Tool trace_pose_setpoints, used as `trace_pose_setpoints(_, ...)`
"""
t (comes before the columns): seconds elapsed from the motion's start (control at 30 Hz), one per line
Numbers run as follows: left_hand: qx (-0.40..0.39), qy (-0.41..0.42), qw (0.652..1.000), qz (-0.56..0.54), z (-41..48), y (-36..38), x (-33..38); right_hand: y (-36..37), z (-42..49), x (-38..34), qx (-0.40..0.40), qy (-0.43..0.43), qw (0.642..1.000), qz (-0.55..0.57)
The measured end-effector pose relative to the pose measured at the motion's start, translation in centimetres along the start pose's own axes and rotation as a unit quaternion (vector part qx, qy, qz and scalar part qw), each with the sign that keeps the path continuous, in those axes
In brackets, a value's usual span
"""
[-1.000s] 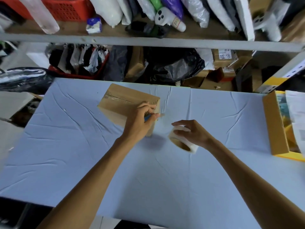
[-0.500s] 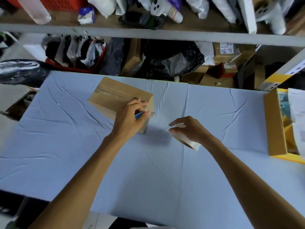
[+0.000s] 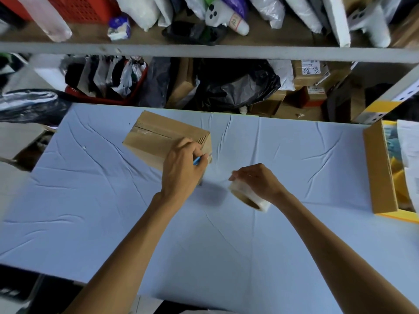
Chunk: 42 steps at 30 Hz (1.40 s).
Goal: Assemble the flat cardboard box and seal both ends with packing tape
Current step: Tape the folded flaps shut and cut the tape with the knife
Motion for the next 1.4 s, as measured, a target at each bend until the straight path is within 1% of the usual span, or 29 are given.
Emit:
trace_pose_setpoints(0.27,-0.04,-0.038,0.998,-0.029,0.5,0.8,-0.2,0.1,-0.2,-0.1,0.001,0.005,1.0,-0.011)
trace_pose_setpoints(0.53,-0.04,-0.054,0.997,-0.027,0.5,1.2,-0.1,-0.3,-0.3,-0.6,0.007,-0.008,1.0,-0.019)
trace_pose_setpoints(0.6,-0.064,-0.061,0.996,-0.018,0.7,1.2,0.0,-0.5,-0.2,-1.0,0.006,-0.007,1.0,-0.016)
trace_pose_setpoints(0.7,-0.123,-0.062,0.99,0.002,0.9,1.0,0.3,-0.8,0.1,-1.2,0.012,-0.002,1.0,-0.009)
trace_pose_setpoints(0.83,-0.181,-0.065,0.981,0.023,1.2,0.6,0.2,-1.1,0.4,-0.9,0.02,0.005,1.0,-0.021)
trace_pose_setpoints(0.93,-0.232,-0.079,0.969,0.041,1.1,0.5,0.2,-1.8,0.2,-0.5,0.034,0.022,0.999,0.011)
trace_pose_setpoints(1.07,-0.24,-0.105,0.965,0.014,1.1,0.1,0.2,-2.1,-0.1,-0.2,0.022,0.02,1.0,0.003)
trace_pose_setpoints(1.17,-0.242,-0.109,0.964,0.014,1.1,-0.1,0.2,-1.8,0.0,0.1,0.004,0.018,1.0,0.006)
trace_pose_setpoints(1.23,-0.247,-0.108,0.963,0.016,1.0,-0.1,0.3,-1.3,0.1,0.3,-0.009,0.016,1.0,-0.019)
trace_pose_setpoints(1.4,-0.252,-0.109,0.961,0.012,0.8,-0.1,0.2,-1.4,1.0,0.0,-0.023,0.016,0.99,-0.141)
Point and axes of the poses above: each hand's wrist, its own z-axis towards the middle knuckle, its own y-axis out of the palm, x = y × z, the point moved 4 cm from there along z, towards the middle knuckle, and after that the axes turned 14 degrees about -z, right-handed, at the moved point
